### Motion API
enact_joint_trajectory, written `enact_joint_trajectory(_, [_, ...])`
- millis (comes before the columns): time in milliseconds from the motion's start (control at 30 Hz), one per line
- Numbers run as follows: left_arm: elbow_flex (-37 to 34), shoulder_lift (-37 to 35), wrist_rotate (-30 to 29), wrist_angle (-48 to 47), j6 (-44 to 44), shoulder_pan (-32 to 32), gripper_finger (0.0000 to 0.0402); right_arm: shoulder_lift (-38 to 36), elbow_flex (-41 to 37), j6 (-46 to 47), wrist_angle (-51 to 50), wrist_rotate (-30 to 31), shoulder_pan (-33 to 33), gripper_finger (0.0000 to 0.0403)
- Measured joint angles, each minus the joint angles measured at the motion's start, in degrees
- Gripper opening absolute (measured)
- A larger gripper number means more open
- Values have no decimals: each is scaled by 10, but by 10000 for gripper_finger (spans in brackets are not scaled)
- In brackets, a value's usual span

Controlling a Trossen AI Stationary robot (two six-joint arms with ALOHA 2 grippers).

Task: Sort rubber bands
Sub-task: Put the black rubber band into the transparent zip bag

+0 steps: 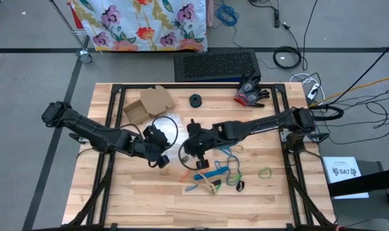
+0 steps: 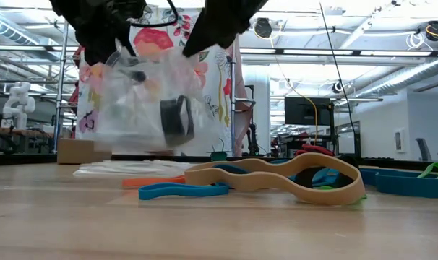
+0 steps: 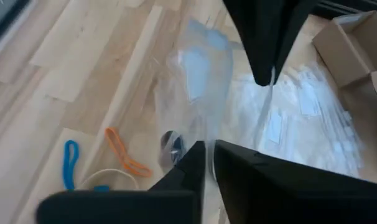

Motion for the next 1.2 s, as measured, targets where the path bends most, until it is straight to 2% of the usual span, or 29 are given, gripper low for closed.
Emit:
enact_joint_trajectory(233, [0, 0, 0, -5, -3, 0, 0, -21, 0, 27, -25, 3, -2, 113])
enact_joint_trajectory(367, [0, 0, 3, -4, -3, -1, 0, -22, 0, 78, -132, 2, -2, 153])
enact_joint_trajectory(467, [0, 0, 4, -2, -4, -2, 0, -21, 0, 135, -208, 1, 4, 167])
enact_joint_trajectory(567, [0, 0, 5, -2, -4, -5, 0, -21, -19, 174, -226, 13, 27, 166])
enact_joint_trajectory(800, [0, 0, 7, -2, -5, -26, 0, -48, -111, 250, -228, 122, 117, 145])
enact_joint_trajectory(867, [0, 0, 7, -1, -5, -33, 0, -66, -150, 289, -224, 137, 149, 136])
enact_joint_trajectory(1100, [0, 0, 6, 0, -31, -46, 0, -169, -321, 527, -156, 149, 243, 112])
enact_joint_trajectory(1200, [0, 1, 3, 1, -35, -46, 0, -196, -379, 618, -106, 114, 271, 108])
